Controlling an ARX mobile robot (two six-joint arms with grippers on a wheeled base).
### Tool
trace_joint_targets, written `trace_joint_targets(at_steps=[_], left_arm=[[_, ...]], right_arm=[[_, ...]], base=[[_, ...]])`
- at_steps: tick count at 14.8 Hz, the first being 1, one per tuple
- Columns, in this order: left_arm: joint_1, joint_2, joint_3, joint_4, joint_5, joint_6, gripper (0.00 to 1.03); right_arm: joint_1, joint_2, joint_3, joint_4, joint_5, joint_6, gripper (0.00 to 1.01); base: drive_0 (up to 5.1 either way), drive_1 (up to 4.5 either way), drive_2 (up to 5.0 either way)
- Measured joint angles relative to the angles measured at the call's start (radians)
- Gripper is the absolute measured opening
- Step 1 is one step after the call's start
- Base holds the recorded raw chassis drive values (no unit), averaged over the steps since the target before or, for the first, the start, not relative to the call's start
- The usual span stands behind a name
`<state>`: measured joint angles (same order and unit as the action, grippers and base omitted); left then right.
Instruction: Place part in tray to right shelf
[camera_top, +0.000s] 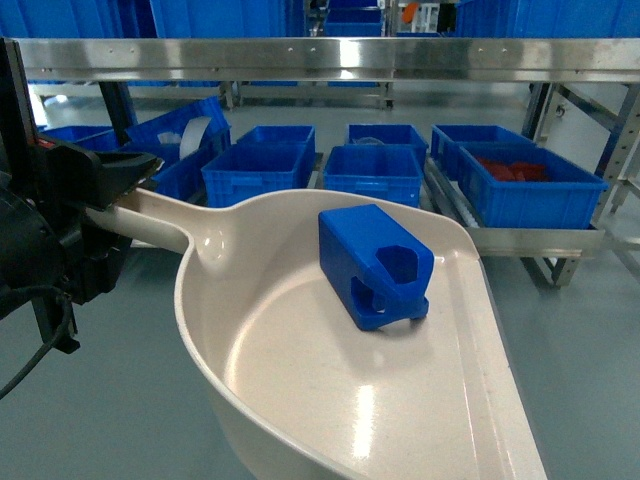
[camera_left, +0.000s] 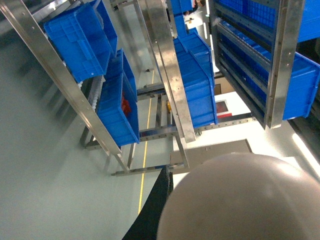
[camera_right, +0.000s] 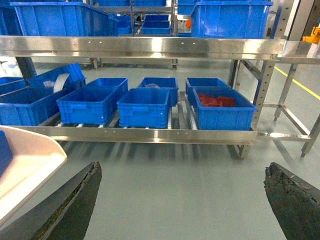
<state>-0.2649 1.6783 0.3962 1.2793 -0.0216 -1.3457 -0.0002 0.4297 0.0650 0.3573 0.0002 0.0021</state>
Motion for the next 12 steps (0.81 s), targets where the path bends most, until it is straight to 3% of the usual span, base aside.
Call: trace_joint_targets(at_steps=[12], left_arm=[[0.000,-0.001,0.000,0.000,-0.002,0.000,0.12]], right_arm=[[0.000,0.000,0.000,-0.001,-0.001,0.000,0.98]], base=[[0.0,0.00,0.0]])
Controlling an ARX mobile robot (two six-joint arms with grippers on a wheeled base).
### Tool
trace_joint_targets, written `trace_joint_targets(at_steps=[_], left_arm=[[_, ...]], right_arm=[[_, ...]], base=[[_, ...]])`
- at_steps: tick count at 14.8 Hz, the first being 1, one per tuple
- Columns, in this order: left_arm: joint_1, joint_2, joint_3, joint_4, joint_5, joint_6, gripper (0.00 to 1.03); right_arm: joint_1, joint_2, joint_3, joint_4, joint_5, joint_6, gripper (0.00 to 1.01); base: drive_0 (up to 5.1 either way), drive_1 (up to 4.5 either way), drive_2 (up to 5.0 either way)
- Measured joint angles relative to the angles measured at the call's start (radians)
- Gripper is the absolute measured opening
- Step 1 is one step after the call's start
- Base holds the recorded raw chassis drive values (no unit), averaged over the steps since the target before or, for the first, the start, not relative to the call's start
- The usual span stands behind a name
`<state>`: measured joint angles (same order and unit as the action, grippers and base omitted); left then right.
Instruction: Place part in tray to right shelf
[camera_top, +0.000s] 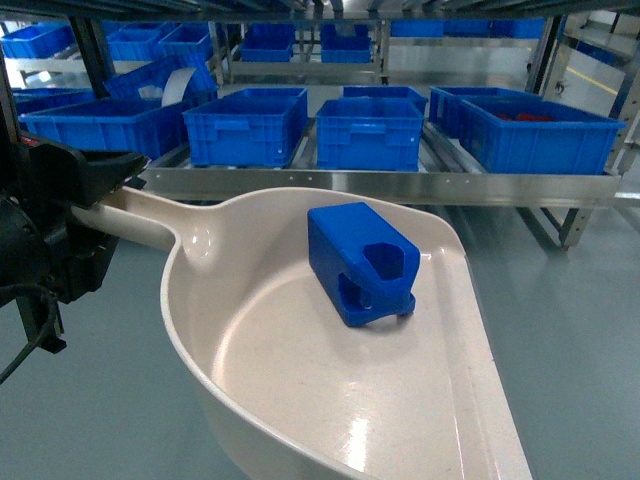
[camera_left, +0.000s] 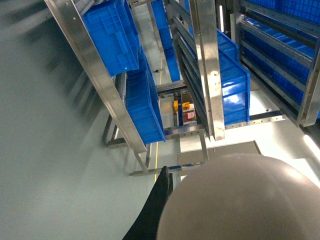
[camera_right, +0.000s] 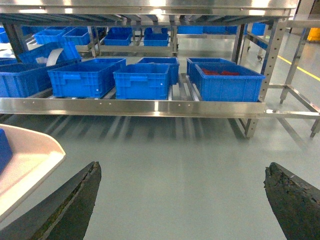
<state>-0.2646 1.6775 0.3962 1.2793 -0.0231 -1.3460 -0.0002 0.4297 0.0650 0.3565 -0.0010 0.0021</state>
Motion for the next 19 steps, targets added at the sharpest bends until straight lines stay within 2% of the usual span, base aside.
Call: trace_joint_targets(at_steps=[19], left_arm=[[0.000,0.001,-0.001,0.000,0.000,0.007,0.12]], right_arm=[[0.000,0.000,-0.001,-0.001,0.001,0.000,0.98]], base=[[0.0,0.00,0.0]])
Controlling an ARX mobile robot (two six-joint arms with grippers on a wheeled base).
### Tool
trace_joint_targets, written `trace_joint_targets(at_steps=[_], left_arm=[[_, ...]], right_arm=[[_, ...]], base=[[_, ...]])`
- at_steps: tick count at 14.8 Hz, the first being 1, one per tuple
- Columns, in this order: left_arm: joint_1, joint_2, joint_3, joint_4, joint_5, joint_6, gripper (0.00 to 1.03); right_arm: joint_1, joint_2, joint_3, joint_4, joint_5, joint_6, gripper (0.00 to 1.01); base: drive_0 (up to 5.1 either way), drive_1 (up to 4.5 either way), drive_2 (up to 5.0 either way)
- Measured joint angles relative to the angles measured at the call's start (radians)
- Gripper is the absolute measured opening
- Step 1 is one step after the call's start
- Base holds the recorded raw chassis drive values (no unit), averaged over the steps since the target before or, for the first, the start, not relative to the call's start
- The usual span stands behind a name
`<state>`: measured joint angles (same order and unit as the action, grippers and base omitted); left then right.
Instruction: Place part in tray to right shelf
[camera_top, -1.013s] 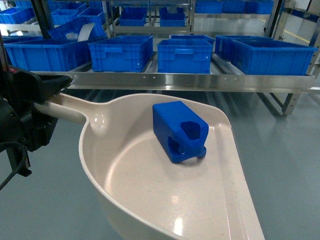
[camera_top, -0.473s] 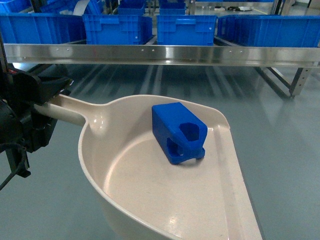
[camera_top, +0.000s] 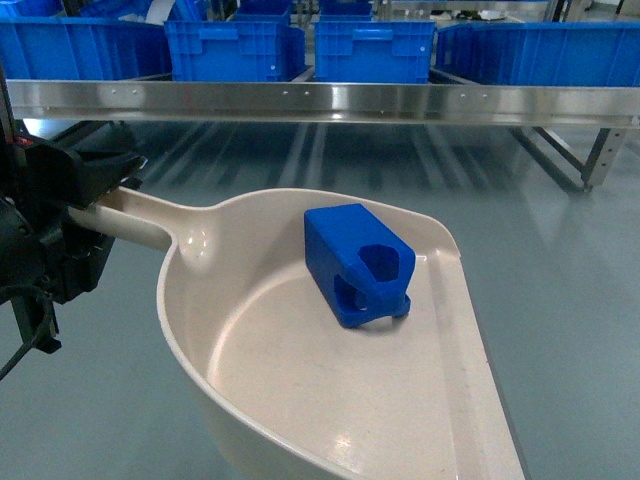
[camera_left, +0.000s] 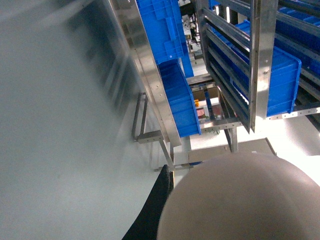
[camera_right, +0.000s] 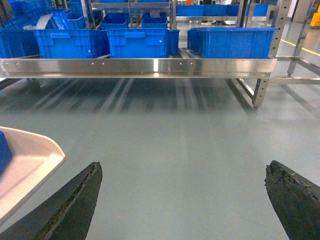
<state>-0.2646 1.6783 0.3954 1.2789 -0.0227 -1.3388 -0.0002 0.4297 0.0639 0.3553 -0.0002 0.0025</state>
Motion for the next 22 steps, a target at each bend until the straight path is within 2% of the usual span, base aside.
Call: trace_joint_targets(at_steps=[8,13,17,22], left_arm=[[0.000,-0.003,0.000,0.000,0.000,0.003,0.12],[-0.004,-0.003,0.000,0.000,0.002,0.003,0.12],[0.001,-0.003,0.000,0.001,-0.002,0.003,0.12],[-0.003,-0.003,0.000,0.001,0.003,0.003,0.12]], right_arm=[[0.000,-0.004,0.000,0.002,0.000,0.000,0.98],[0.000,-0.005,0.000,0.003,0.000,0.000,0.98],[0.000,-0.004,0.000,0.003,0.000,0.000,0.98],[0.000,-0.004,0.000,0.001,0.001,0.000,0.98]], base=[[-0.4,3.95,-3.8],[-3.0,5.03,-1.7],[-0.1,4.02,-4.3],[-2.8,4.96,-2.2]])
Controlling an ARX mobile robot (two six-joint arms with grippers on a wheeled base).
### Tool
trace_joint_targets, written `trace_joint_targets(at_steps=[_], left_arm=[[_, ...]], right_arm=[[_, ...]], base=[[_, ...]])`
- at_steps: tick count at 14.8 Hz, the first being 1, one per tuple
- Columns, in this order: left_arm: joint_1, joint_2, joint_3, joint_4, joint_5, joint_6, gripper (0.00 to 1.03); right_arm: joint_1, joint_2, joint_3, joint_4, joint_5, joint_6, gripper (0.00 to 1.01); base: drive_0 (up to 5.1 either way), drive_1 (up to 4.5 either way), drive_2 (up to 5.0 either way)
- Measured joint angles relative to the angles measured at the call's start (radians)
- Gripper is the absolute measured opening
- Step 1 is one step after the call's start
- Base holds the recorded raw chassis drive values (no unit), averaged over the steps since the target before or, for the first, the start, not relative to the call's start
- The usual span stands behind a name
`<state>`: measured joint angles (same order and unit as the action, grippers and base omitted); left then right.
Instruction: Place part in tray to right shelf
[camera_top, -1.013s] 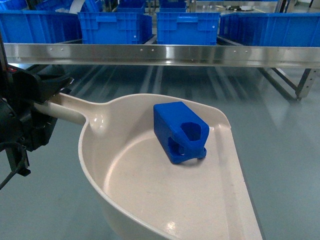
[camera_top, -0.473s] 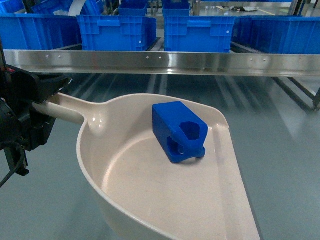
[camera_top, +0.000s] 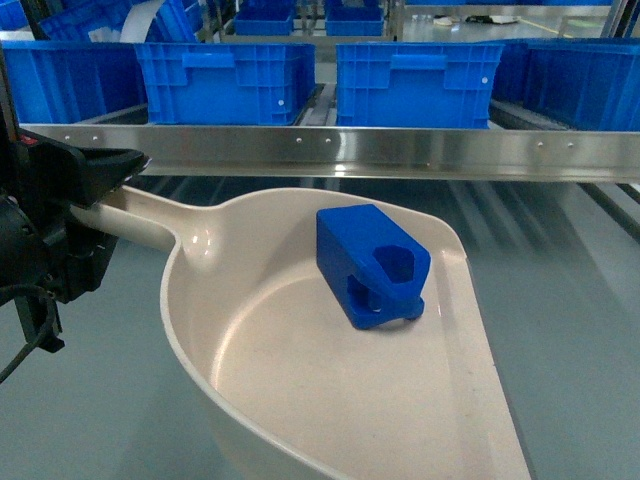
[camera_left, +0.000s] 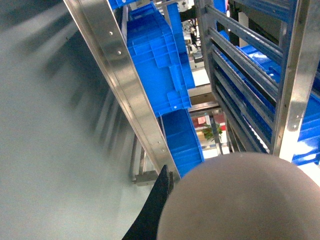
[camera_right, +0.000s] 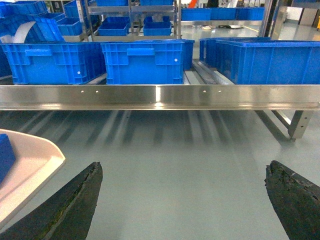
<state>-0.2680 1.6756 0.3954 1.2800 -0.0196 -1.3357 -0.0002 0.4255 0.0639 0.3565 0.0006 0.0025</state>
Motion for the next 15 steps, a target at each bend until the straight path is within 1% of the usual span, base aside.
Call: trace_joint_targets(at_steps=[3,15], left_arm=[[0.004,0.000,0.000,-0.001,-0.007,0.000,0.12],[0.004,0.000,0.000,0.002,-0.003,0.000,0.12]], right_arm=[[0.000,-0.001,0.000,0.003,-0.001,0.000,0.98],[0.000,0.000,0.000,0.001,-0.001,0.000,0.98]], base=[[-0.1,3.94,-4.1],[0.0,4.19,-4.2]])
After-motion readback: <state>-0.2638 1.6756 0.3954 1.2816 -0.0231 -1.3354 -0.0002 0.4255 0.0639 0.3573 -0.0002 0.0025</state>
